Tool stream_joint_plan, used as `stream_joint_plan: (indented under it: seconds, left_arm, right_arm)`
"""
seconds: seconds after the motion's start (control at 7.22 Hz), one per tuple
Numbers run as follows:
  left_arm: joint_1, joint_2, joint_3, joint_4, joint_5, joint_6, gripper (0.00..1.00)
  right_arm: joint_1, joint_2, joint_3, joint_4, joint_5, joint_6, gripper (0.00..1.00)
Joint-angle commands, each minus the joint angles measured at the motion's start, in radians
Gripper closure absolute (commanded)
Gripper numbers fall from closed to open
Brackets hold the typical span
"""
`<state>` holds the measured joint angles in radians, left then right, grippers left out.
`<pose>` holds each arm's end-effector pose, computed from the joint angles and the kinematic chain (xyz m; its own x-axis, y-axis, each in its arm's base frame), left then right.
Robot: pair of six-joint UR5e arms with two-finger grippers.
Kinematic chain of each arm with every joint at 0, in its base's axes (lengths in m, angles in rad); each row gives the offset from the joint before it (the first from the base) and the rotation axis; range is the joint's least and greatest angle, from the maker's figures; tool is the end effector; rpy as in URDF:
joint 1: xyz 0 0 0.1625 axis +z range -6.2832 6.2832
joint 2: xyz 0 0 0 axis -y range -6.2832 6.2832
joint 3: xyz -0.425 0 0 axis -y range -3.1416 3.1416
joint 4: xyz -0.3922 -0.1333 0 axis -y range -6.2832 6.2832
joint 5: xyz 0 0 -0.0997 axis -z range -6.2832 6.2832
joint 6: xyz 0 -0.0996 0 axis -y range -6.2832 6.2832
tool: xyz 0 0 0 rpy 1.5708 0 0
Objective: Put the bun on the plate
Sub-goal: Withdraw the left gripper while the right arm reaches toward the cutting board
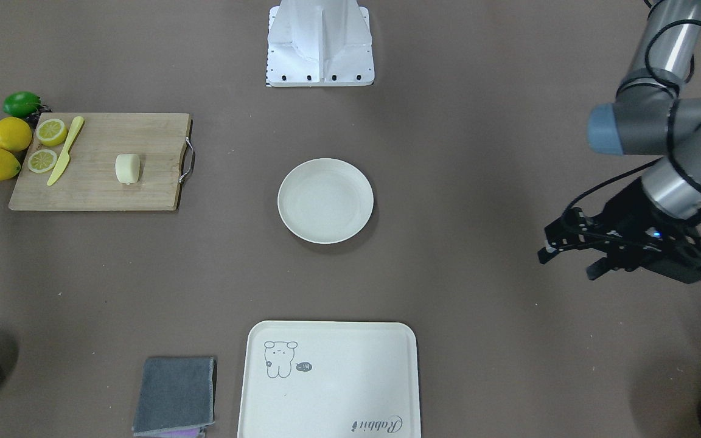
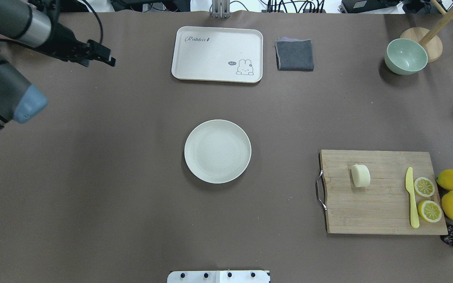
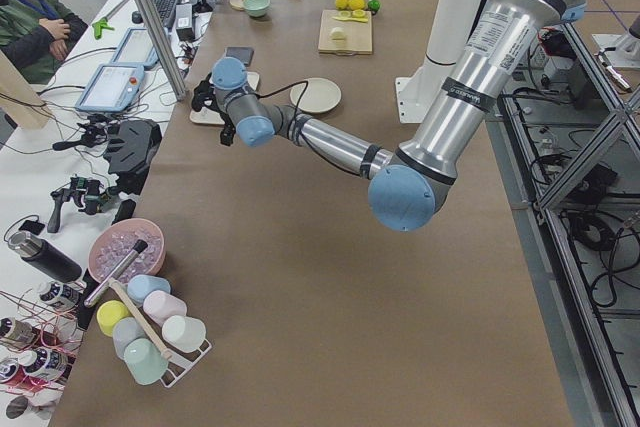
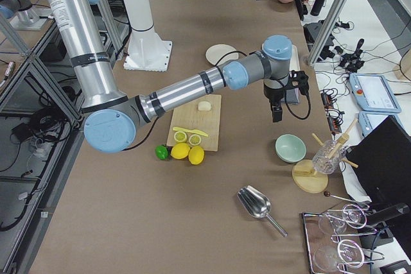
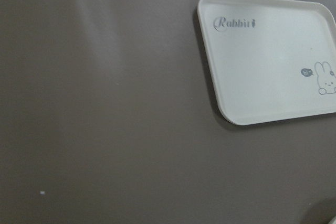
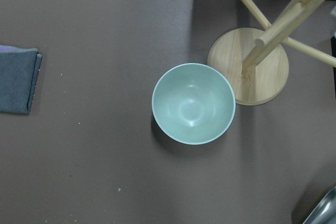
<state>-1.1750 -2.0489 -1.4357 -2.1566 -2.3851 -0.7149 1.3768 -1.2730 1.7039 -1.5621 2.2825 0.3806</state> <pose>0.2058 -0.6503 0.3690 0.4600 0.2435 -0.8539 0.0936 0.9430 0.3193 -0.0493 -0.6052 0.4308 0.7049 -0.0589 0.7068 -0.0942 0.9800 0.1756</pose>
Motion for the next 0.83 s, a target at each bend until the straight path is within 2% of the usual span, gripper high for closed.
stream_joint_plan:
  seconds: [0.0,0.14,0.42,0.69]
  left_arm:
    - [-0.109,0.001,0.009,0.137,-0.063,0.220,0.03]
    - [-0.112,0.003,0.012,0.141,-0.052,0.232,0.03]
    - [-0.127,0.006,-0.018,0.136,-0.052,0.230,0.03]
    - [-0.138,0.039,-0.034,0.119,-0.052,0.227,0.03]
  right_arm:
    - [-0.132,-0.014,0.011,-0.001,-0.003,0.063,0.00]
    - [-0.195,-0.013,0.020,-0.006,0.003,0.104,0.00]
    - [-0.348,-0.040,0.080,-0.003,-0.015,0.298,0.00]
    - [-0.445,-0.110,0.160,-0.001,-0.035,0.319,0.00]
